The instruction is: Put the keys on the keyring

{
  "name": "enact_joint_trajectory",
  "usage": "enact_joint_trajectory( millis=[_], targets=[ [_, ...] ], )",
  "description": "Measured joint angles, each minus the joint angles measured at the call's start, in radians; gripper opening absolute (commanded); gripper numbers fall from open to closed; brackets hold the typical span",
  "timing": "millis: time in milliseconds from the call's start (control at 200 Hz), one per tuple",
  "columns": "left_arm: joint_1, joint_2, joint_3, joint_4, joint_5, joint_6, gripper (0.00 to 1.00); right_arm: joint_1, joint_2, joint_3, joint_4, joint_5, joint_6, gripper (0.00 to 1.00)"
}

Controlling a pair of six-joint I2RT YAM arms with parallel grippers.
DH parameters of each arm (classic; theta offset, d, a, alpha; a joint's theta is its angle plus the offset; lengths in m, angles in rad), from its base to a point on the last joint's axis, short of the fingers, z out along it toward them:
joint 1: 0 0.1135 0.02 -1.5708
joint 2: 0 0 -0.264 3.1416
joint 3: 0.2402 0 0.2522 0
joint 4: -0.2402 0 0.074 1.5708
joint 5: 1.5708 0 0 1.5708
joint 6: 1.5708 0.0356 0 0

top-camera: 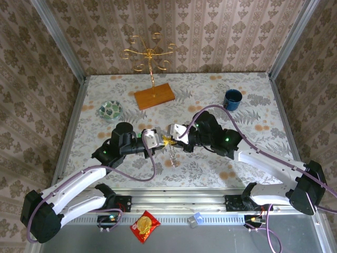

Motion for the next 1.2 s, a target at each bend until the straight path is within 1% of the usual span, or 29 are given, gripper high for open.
enact_joint_trajectory(
  millis=[50,90,140,200,350,670,1050,1115,1200],
  targets=[
    [0.000,0.000,0.000,0.008,-0.001,0.000,0.00,-0.012,-0.018,-0.017,0.017,-0.014,0.019,0.29],
    [0.000,0.000,0.000,0.015,-0.001,0.000,0.00,-0.023,-0.037,-0.033,0.031,-0.023,0.033,0.33],
    [0.000,0.000,0.000,0.022,-0.001,-0.001,0.00,-0.037,-0.061,-0.056,0.048,-0.039,0.039,0.36],
    [0.000,0.000,-0.001,0.024,-0.001,-0.001,0.00,-0.053,-0.088,-0.081,0.064,-0.048,0.049,0.37],
    [0.000,0.000,-0.008,0.031,-0.001,-0.003,0.00,-0.077,-0.121,-0.114,0.090,-0.056,0.055,0.38],
    [-0.013,0.000,-0.014,0.040,0.011,-0.004,0.00,-0.076,-0.096,-0.117,0.091,-0.072,0.039,0.35],
    [-0.014,0.000,-0.014,0.039,0.014,-0.013,0.00,-0.055,-0.061,-0.115,0.121,-0.093,0.018,0.26],
    [-0.014,0.000,-0.014,0.039,0.014,-0.015,0.00,-0.053,-0.055,-0.114,0.124,-0.094,0.017,0.26],
    [-0.014,0.000,-0.014,0.039,0.010,-0.015,0.00,-0.052,-0.051,-0.114,0.127,-0.093,0.018,0.29]
  ],
)
